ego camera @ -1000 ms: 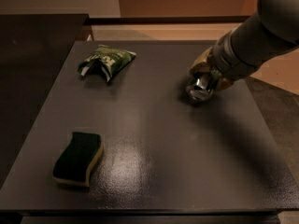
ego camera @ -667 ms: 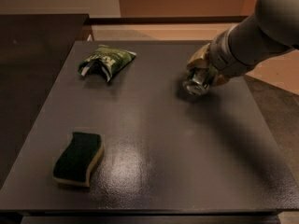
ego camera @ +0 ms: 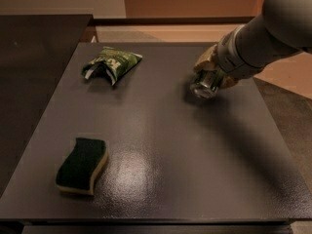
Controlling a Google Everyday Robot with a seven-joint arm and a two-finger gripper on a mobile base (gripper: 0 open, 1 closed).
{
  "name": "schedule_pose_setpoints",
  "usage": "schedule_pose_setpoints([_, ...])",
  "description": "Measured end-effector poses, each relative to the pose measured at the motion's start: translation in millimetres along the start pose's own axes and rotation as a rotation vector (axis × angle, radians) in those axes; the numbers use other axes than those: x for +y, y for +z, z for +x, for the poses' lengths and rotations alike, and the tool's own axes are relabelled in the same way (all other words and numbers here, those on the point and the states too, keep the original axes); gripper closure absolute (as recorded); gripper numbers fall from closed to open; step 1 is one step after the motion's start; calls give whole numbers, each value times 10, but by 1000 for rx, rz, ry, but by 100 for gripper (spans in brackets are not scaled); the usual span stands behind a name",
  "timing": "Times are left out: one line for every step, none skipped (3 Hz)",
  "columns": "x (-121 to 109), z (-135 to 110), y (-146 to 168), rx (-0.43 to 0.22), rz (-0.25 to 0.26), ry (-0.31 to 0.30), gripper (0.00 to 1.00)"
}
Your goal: Place green can upright
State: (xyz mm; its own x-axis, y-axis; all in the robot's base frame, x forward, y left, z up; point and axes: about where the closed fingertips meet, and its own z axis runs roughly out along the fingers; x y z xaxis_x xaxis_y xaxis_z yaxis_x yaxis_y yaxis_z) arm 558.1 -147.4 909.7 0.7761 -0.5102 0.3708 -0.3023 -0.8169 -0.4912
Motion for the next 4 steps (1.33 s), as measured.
schedule_pose_setpoints([-127, 47, -39, 40, 35, -114, 100])
schedule_pose_setpoints([-244, 81, -50, 84, 94, -267, 100])
schedule_pose_setpoints([-263, 91, -6, 145, 150, -397, 100])
schedule_pose_setpoints([-260, 102, 33, 243, 218, -502, 100])
